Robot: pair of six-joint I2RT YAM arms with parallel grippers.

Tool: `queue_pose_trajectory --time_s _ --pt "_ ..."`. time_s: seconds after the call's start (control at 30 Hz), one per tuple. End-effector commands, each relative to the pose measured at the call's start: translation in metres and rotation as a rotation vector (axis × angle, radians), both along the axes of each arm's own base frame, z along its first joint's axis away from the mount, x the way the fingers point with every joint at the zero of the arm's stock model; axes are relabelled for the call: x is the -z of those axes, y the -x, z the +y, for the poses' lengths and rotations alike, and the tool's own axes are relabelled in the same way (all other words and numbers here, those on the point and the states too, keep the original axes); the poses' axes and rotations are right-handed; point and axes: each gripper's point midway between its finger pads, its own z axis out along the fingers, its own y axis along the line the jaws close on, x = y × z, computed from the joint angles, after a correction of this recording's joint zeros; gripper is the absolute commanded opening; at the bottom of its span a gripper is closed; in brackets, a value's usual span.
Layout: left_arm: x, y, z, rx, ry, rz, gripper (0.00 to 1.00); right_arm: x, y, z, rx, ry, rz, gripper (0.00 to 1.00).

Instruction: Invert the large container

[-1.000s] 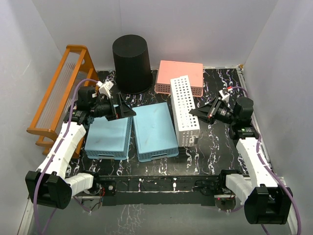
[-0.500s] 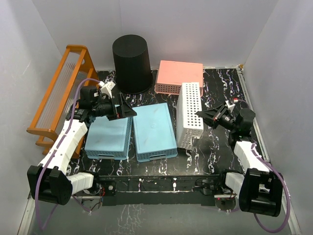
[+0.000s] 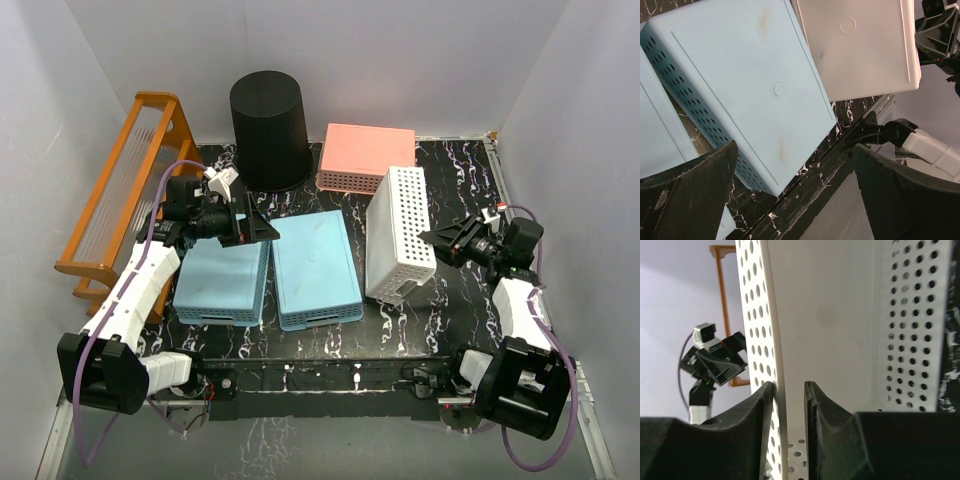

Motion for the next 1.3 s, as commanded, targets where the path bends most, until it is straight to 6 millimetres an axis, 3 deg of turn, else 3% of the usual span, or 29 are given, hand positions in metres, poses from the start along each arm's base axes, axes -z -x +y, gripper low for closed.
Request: queue_pose_trajectory --time_s 0.0,0.3,0.4,0.53,0.7,0.93,1.03,1.13,1.27 --pt "-0.014 0.001 -0.003 0.037 0.013 -0.026 0.99 0.058 0.009 -0.036 0.110 0.307 0.188 0.28" --pt "-0.017 -0.005 -0.004 0.041 0.014 -0.038 0.99 0.044 0.008 -0.121 0.395 0.778 0.307 0.54" --pt "-0.021 -0.010 -0.004 0.040 0.012 -0.044 0.99 0.026 0.007 -0.136 0.457 0.853 0.296 0.66" --pt "-0.026 -0.015 -0.003 0.055 -0.020 -0.047 0.99 0.000 -0.001 -0.142 0.497 0.881 0.227 0.79" --pt "-0.034 -0.031 0.024 -0.004 -0.222 -0.075 0.99 -0.051 -0.029 -0.125 0.482 0.818 0.038 0.94" --pt "-0.060 -0.052 0.056 -0.293 -0.297 -0.161 0.99 -0.143 -0.067 -0.057 0.416 0.762 -0.338 0.98" --pt "-0.063 -0.054 0.072 -0.404 -0.320 -0.187 0.99 -0.177 -0.072 -0.021 0.385 0.784 -0.498 0.98" --pt "-0.051 -0.051 0.083 -0.438 -0.379 -0.156 0.99 -0.182 -0.071 0.003 0.328 0.810 -0.569 0.98" --pt "-0.037 -0.046 0.088 -0.451 -0.407 -0.122 0.99 -0.162 -0.071 -0.002 0.299 0.929 -0.549 0.98"
